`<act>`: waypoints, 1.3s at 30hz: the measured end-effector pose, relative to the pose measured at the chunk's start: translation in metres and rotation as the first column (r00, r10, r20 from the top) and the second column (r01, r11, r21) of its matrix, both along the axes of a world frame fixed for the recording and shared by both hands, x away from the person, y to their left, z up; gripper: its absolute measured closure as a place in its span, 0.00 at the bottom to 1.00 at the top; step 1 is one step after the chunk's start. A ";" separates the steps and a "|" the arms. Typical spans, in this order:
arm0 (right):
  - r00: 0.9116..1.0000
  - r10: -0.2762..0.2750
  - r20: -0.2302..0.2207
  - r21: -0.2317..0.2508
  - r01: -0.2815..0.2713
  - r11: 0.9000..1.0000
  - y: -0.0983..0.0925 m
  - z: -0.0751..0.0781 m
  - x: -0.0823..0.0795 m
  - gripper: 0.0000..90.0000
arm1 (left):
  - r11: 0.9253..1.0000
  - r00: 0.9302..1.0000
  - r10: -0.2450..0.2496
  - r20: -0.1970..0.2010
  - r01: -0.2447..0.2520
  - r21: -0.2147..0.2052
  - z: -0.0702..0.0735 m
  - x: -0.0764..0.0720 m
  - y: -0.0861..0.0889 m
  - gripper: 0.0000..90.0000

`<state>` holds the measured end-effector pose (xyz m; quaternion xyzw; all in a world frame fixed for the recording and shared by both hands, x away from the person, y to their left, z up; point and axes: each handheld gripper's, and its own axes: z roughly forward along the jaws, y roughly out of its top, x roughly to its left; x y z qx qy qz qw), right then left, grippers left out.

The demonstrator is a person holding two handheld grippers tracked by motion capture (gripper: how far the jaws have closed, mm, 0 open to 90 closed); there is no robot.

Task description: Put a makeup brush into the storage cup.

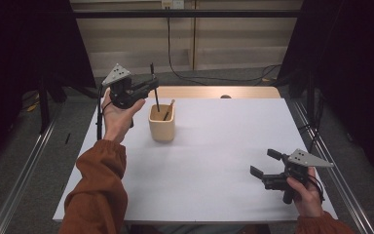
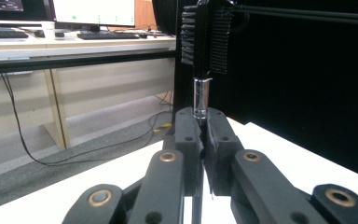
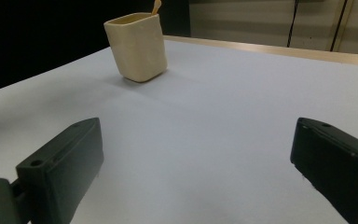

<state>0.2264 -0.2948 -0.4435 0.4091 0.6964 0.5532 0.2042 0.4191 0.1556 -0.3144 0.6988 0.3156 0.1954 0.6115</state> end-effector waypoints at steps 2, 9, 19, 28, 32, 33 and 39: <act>1.000 -0.007 0.006 0.001 0.007 1.000 0.000 0.000 -0.001 0.01 | 1.000 1.000 -0.001 0.000 0.001 0.003 -0.002 0.002 0.000 0.95; 1.000 -0.012 -0.001 0.005 0.012 1.000 0.000 0.000 -0.001 0.00 | 1.000 1.000 -0.003 -0.011 0.004 0.028 -0.012 0.006 -0.006 0.95; 1.000 -0.013 -0.008 0.010 0.013 1.000 0.000 0.000 0.000 0.00 | 0.999 1.000 0.020 -0.018 -0.019 0.040 -0.020 0.010 -0.010 0.95; 1.000 -0.007 -0.012 0.011 0.007 1.000 0.000 0.000 0.000 0.00 | 0.999 0.999 0.032 -0.032 -0.031 0.045 -0.036 0.011 -0.007 0.95; 1.000 -0.005 -0.012 0.013 0.005 1.000 0.001 -0.001 0.000 0.00 | 0.998 0.999 0.026 -0.028 -0.024 0.056 -0.045 0.013 -0.008 0.95; 1.000 -0.004 -0.012 0.012 0.004 1.000 0.001 -0.001 0.001 0.00 | 0.998 0.999 0.026 -0.030 -0.024 0.052 -0.047 0.013 -0.007 0.95; 1.000 -0.003 -0.012 0.010 0.003 1.000 0.001 -0.001 0.001 0.00 | 0.998 0.998 0.024 -0.050 -0.021 0.054 -0.055 0.013 -0.008 0.95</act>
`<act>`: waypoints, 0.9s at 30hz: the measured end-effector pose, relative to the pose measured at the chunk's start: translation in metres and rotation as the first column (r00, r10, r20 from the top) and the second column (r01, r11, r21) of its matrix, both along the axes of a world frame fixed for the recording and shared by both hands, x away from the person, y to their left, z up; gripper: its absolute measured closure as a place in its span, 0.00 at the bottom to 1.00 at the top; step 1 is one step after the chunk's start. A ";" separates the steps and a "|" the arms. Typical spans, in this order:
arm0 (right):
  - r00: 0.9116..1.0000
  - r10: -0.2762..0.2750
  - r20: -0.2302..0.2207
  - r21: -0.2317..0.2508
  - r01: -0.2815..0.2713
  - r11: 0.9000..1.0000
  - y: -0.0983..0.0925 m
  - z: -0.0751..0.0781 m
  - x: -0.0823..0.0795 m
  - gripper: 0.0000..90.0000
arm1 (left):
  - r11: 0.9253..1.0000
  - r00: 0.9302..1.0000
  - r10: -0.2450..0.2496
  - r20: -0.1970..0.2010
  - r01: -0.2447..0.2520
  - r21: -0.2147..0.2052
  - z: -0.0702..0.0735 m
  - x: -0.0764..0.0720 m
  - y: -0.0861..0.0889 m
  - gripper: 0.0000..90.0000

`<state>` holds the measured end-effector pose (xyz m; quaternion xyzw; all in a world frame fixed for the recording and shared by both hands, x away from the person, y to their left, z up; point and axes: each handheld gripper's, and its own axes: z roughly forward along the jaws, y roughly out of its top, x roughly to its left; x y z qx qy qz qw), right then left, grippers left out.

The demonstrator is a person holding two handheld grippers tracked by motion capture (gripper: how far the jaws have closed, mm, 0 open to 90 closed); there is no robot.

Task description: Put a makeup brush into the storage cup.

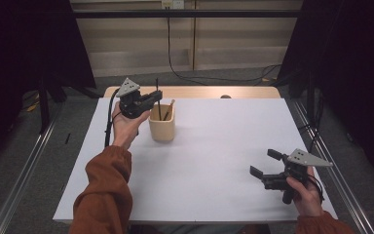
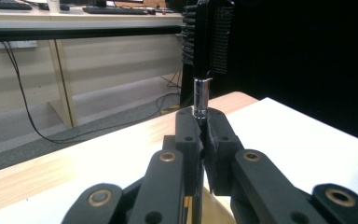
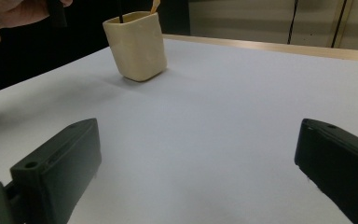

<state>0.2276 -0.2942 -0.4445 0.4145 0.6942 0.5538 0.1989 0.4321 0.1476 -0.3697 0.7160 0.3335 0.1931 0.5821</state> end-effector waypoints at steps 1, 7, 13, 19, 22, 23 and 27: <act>1.000 0.000 -0.001 0.001 0.000 1.000 0.000 0.000 0.000 0.00 | 1.000 1.000 -0.001 0.001 0.001 -0.003 -0.001 0.000 0.000 0.95; 1.000 0.005 -0.002 -0.003 -0.005 1.000 0.001 0.000 -0.001 0.00 | 1.000 1.000 0.006 -0.013 -0.006 0.001 -0.010 0.000 0.001 0.95; 1.000 0.008 -0.003 -0.005 -0.008 1.000 0.001 0.000 -0.001 0.00 | 1.000 1.000 0.004 -0.025 -0.004 -0.004 -0.017 -0.001 0.001 0.95; 1.000 0.012 -0.002 -0.009 -0.012 1.000 0.001 0.000 -0.001 0.00 | 1.000 0.999 0.007 -0.035 -0.007 -0.004 -0.024 -0.002 0.001 0.95; 1.000 0.011 -0.002 -0.010 -0.011 1.000 0.001 0.000 0.000 0.00 | 1.000 0.999 0.008 -0.034 -0.008 -0.003 -0.024 -0.002 0.002 0.95; 1.000 0.012 -0.001 -0.010 -0.012 1.000 0.001 0.000 0.000 0.00 | 1.000 0.999 0.006 -0.031 -0.006 -0.007 -0.023 -0.002 0.002 0.95; 1.000 0.013 -0.004 -0.011 -0.013 1.000 0.001 0.000 0.000 0.00 | 1.000 1.000 0.009 -0.024 -0.010 -0.007 -0.024 -0.001 0.003 0.92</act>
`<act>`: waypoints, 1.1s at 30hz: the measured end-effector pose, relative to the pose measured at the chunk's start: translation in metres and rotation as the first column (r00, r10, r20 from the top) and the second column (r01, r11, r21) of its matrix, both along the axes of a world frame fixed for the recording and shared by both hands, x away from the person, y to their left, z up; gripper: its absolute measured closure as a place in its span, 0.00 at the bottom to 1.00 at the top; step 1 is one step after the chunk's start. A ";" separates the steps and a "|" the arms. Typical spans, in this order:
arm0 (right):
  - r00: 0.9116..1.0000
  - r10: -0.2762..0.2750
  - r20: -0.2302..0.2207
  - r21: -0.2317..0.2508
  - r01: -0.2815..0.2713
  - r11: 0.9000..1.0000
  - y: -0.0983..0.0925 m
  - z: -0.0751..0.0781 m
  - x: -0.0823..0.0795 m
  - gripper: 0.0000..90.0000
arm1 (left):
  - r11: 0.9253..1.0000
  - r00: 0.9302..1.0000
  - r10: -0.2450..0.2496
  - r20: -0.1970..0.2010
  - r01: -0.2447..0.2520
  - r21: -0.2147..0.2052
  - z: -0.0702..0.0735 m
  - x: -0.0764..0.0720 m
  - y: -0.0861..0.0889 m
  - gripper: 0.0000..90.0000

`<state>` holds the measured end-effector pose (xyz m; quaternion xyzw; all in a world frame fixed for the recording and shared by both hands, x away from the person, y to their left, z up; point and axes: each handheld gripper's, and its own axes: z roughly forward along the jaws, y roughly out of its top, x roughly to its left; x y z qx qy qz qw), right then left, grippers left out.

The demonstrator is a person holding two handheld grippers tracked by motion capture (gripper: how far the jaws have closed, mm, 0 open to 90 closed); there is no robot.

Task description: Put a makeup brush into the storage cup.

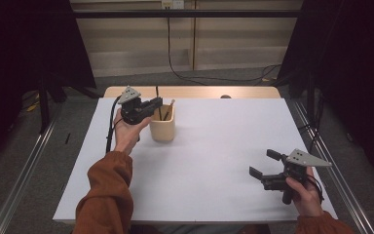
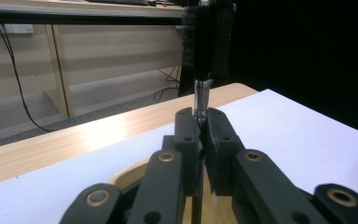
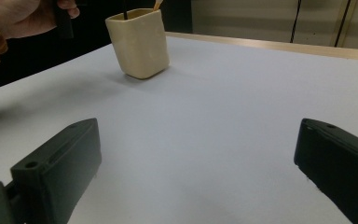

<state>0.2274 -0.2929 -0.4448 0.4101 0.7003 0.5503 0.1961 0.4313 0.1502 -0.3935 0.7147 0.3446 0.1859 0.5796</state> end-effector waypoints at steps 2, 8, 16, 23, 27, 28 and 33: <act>1.000 0.000 0.000 0.000 0.000 1.000 0.000 0.000 0.000 0.00 | 1.000 1.000 -0.001 -0.009 0.001 -0.006 -0.002 0.001 0.001 0.87; 1.000 -0.001 0.002 0.002 0.001 1.000 0.000 0.000 0.000 0.00 | 1.000 1.000 0.012 -0.013 -0.012 -0.013 -0.003 0.002 -0.001 0.68; 1.000 -0.003 0.003 0.005 0.003 1.000 -0.001 0.000 0.000 0.00 | 0.999 0.999 0.048 -0.015 -0.048 -0.022 -0.003 0.003 -0.002 0.38; 1.000 -0.004 -0.001 0.008 0.004 1.000 -0.002 -0.001 0.001 0.00 | 0.998 0.998 0.054 -0.011 -0.054 -0.030 -0.002 0.003 -0.001 0.15; 1.000 -0.001 -0.003 0.011 0.002 1.000 -0.002 -0.001 0.002 0.00 | 0.999 1.000 0.026 -0.003 -0.026 -0.047 -0.001 0.002 0.000 0.05; 1.000 0.000 -0.003 0.011 0.000 1.000 -0.001 -0.001 0.002 0.00 | 0.999 1.000 0.028 0.003 -0.028 -0.037 0.000 0.002 0.001 0.05; 1.000 0.003 0.000 0.010 -0.003 1.000 -0.001 -0.001 0.002 0.00 | 0.999 1.000 0.025 0.012 -0.024 -0.041 0.004 -0.001 0.003 0.04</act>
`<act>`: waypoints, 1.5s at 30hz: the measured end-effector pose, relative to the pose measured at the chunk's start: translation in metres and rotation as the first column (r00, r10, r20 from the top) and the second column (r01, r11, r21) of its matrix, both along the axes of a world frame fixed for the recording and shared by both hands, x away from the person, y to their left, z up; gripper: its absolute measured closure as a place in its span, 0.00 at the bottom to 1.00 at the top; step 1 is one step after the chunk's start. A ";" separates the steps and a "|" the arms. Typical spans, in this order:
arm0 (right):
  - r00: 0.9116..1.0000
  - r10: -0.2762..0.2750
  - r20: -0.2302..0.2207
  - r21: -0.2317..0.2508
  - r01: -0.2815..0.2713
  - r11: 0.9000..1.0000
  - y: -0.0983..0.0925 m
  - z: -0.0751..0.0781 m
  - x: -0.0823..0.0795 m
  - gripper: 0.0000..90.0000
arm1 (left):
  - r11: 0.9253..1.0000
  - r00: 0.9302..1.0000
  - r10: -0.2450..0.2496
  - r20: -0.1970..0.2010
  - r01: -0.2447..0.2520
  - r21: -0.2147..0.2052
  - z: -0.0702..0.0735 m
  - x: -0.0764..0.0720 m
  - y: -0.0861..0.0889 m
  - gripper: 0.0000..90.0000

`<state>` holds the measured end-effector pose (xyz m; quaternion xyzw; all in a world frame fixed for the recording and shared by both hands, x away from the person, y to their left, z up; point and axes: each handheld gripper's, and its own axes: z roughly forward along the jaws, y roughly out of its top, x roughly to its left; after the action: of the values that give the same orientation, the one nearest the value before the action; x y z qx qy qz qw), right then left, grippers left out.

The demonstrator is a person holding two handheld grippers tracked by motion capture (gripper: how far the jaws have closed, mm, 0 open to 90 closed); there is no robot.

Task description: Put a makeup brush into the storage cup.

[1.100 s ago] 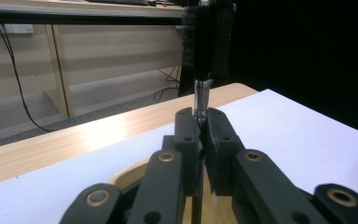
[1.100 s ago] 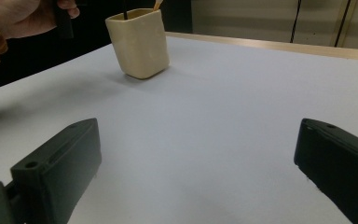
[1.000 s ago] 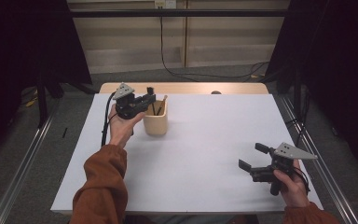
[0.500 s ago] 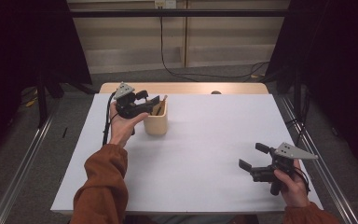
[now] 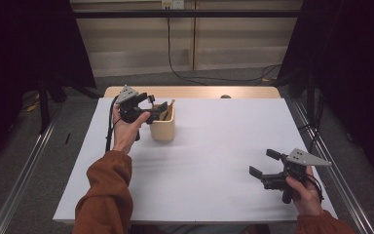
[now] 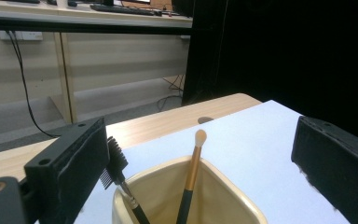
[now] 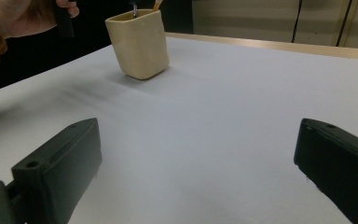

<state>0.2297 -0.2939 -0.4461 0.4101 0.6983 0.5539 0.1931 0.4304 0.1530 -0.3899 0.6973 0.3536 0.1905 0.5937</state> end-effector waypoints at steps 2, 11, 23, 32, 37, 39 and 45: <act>1.000 0.001 0.002 -0.001 -0.001 1.000 0.000 0.000 0.000 0.00 | 1.000 1.000 0.003 -0.002 -0.003 0.007 0.001 -0.002 0.001 0.03; 1.000 -0.002 0.002 -0.009 0.002 1.000 0.001 0.000 -0.001 0.00 | 0.999 1.000 0.002 0.009 -0.003 0.038 0.008 -0.013 0.003 0.03; 1.000 -0.012 0.005 -0.011 0.012 1.000 0.002 0.001 -0.001 0.00 | 0.999 1.000 0.030 0.006 -0.030 0.021 0.011 -0.032 0.025 0.03; 1.000 -0.014 0.007 -0.011 0.015 1.000 0.001 0.001 -0.002 0.00 | 0.999 0.999 0.045 0.011 -0.045 0.031 0.014 -0.052 0.036 0.04; 1.000 -0.017 0.005 -0.008 0.017 1.000 0.000 0.002 -0.002 0.00 | 0.999 0.999 0.039 0.004 -0.039 0.028 0.009 -0.064 0.040 0.04; 1.000 -0.015 0.006 -0.009 0.015 1.000 0.000 0.002 -0.001 0.00 | 0.998 0.999 0.042 0.008 -0.042 0.039 0.008 -0.069 0.041 0.04; 1.000 -0.013 0.004 -0.009 0.013 1.000 0.001 0.002 -0.001 0.00 | 0.998 1.000 -0.005 -0.008 0.005 0.060 0.006 -0.083 0.041 0.04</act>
<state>0.2287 -0.2932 -0.4445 0.4127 0.6977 0.5504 0.2002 0.3478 0.1936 -0.3838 0.7163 0.3483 0.1967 0.5717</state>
